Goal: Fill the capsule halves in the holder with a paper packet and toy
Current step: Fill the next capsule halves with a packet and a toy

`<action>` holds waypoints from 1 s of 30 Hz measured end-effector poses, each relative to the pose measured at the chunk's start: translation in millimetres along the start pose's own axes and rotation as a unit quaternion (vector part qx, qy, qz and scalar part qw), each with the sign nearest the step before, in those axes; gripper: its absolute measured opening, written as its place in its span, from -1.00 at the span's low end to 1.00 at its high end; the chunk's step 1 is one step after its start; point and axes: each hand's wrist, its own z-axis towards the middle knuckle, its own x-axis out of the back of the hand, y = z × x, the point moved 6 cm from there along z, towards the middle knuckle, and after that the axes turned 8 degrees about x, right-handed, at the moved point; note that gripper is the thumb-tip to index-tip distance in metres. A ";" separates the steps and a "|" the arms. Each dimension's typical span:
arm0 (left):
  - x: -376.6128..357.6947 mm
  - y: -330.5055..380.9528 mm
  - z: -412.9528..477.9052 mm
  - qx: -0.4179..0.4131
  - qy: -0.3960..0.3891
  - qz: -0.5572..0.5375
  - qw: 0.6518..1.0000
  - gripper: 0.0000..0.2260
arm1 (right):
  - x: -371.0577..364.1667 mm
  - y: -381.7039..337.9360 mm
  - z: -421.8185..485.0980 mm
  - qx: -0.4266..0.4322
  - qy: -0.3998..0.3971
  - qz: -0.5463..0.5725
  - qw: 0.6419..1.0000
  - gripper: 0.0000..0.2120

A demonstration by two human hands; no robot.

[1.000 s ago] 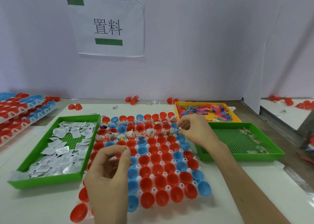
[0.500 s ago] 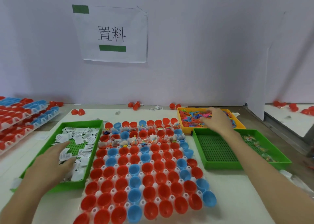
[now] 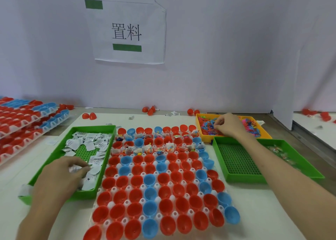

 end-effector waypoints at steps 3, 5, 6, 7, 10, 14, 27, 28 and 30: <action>-1.7 -4.9 4.7 -0.013 -0.008 -0.020 1.000 -0.74 | 12.4 8.2 -8.2 -0.006 0.050 0.020 0.999 -0.88; -4.4 -8.6 8.7 -0.013 -0.018 -0.033 0.999 -0.72 | 23.3 12.4 -14.3 -0.007 0.095 0.044 0.995 -0.83; -5.7 -10.2 10.8 -0.015 -0.017 -0.038 0.999 -0.72 | 29.0 13.7 -17.4 -0.006 0.119 0.059 0.991 -0.84; -6.2 -11.3 12.1 -0.019 -0.010 -0.042 0.999 -0.71 | 34.7 14.6 -20.9 -0.004 0.143 0.074 0.987 -0.87; -4.3 -16.5 11.5 -0.037 0.041 -0.068 0.996 -0.71 | 51.3 12.9 -36.4 -0.003 0.217 0.141 0.966 -0.93; 0.1 -29.4 23.0 -0.061 0.095 -0.137 0.984 -0.72 | 61.6 3.0 -64.0 -0.005 0.298 0.246 0.922 -0.88; -27.0 -58.9 58.1 0.078 0.018 -0.434 0.898 -0.82 | 47.3 4.1 -76.3 -0.110 0.285 0.309 0.901 -0.74; -22.5 -51.8 54.0 0.042 0.029 -0.417 0.907 -0.84 | 47.3 4.2 -76.2 -0.109 0.282 0.307 0.903 -0.73; -16.3 -54.3 51.9 0.023 0.062 -0.402 0.913 -0.79 | 45.7 3.6 -78.7 -0.104 0.271 0.314 0.904 -0.72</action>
